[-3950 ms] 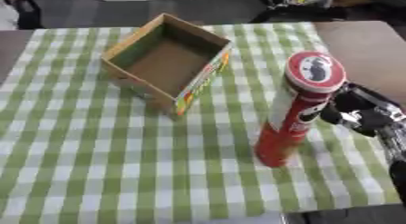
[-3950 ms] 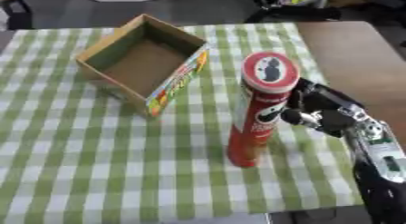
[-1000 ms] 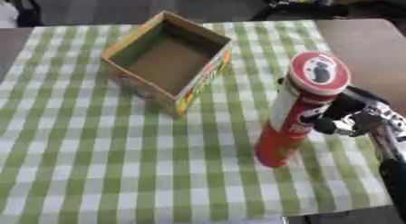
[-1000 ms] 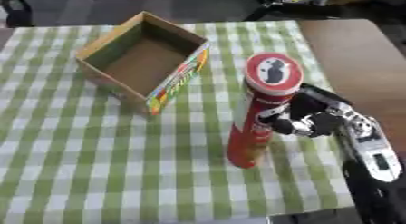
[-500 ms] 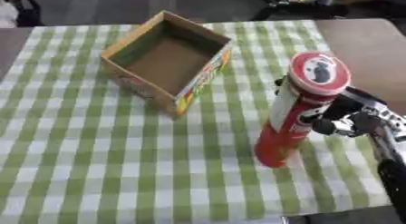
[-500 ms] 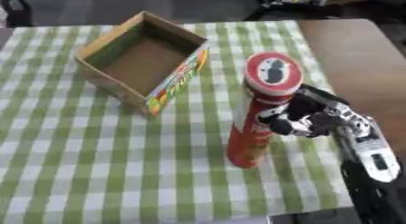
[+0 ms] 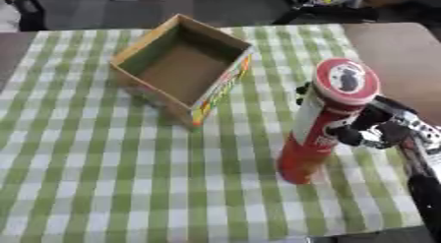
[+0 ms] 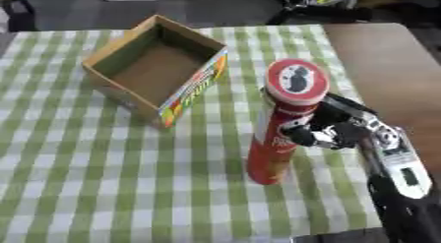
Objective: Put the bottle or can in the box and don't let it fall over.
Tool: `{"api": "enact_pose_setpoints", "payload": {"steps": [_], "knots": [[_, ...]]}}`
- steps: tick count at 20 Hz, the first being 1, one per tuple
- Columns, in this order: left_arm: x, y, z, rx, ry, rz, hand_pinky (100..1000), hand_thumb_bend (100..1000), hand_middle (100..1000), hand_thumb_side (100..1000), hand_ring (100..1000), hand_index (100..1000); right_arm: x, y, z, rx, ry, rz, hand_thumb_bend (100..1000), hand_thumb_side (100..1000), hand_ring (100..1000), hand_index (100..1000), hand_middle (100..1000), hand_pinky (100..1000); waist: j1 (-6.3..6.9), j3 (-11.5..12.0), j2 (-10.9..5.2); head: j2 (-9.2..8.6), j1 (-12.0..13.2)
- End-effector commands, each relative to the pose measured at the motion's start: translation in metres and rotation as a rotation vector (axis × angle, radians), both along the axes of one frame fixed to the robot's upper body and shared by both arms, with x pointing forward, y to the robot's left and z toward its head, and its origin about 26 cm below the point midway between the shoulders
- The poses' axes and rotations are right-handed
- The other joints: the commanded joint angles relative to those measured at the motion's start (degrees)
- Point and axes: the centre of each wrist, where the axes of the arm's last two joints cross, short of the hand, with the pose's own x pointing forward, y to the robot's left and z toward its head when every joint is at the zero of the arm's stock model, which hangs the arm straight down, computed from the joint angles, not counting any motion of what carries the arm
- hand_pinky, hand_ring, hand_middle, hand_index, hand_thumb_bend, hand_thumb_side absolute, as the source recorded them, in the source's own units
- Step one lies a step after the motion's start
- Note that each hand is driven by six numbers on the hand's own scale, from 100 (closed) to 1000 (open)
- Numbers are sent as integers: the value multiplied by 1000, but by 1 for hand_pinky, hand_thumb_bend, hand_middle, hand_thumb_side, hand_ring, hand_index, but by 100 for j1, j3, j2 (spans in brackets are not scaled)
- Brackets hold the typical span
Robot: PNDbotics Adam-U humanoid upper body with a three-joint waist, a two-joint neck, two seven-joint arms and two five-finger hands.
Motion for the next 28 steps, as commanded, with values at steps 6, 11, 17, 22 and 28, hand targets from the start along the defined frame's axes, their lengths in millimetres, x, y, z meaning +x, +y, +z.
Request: {"api": "enact_pose_setpoints", "payload": {"steps": [6, 11, 17, 22, 28], "knots": [[1, 1, 9, 19, -23, -2, 1000, 196, 1000, 771, 1000, 794, 3, 7, 14, -15, -45, 5, 569, 348, 1000, 1000, 1000, 1000, 3, 15, -44, -63, -30], [2, 2, 9, 19, -23, -3, 1000, 196, 1000, 771, 1000, 793, 4, 10, 13, -14, -43, 9, 573, 345, 1000, 1000, 1000, 1000, 4, 16, -44, -69, -29], [1, 2, 9, 20, -21, -4, 1000, 195, 1000, 772, 1000, 793, 3, 14, 13, -11, -41, 36, 576, 339, 1000, 1000, 1000, 1000, 5, 16, -44, -71, -22], [1, 2, 9, 21, -20, -5, 1000, 195, 1000, 772, 1000, 793, 1, 17, 15, -13, -47, 72, 576, 337, 1000, 1000, 1000, 1000, 6, 14, -45, -75, -22], [1, 2, 8, 23, -18, -6, 1000, 194, 1000, 772, 1000, 793, 0, 20, 16, -19, -51, 101, 578, 335, 1000, 1000, 1000, 1000, 6, 12, -44, -89, -22]]}}
